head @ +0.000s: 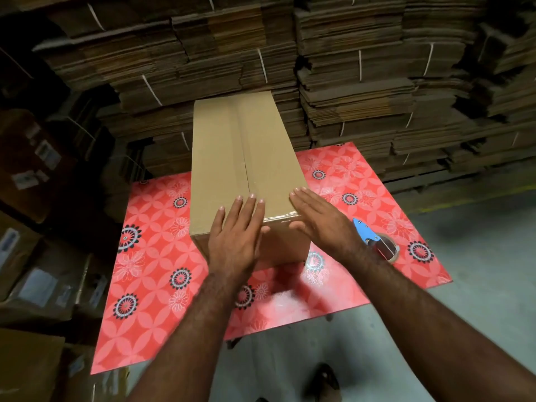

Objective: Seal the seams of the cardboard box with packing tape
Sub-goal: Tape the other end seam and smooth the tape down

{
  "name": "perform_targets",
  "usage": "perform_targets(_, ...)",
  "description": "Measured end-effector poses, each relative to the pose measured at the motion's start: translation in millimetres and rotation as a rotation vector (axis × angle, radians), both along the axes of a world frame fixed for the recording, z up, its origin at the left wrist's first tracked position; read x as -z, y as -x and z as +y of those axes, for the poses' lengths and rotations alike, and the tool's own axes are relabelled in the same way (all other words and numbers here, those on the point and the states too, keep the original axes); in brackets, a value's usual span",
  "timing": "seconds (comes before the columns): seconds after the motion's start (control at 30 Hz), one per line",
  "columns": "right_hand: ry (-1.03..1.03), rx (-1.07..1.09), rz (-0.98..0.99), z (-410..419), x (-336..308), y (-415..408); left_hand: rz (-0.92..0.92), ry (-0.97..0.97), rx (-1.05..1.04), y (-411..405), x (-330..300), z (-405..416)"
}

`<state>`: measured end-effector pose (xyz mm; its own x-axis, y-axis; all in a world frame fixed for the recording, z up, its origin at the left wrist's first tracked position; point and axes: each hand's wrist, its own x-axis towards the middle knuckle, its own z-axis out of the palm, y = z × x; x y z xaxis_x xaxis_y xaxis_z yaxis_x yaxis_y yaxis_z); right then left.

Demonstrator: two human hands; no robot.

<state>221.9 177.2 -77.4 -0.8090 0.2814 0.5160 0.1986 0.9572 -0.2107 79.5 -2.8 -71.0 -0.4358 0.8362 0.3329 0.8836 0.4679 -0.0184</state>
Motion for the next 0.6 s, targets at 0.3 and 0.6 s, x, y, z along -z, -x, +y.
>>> perform_targets(0.3, 0.346, 0.107, 0.147, -17, 10, -5, -0.120, -0.015, 0.083, -4, -11, 3)
perform_targets(0.6, 0.944, 0.351, 0.085, -65, 11, 1, -0.457, 0.007, 0.478, -18, -32, 41)
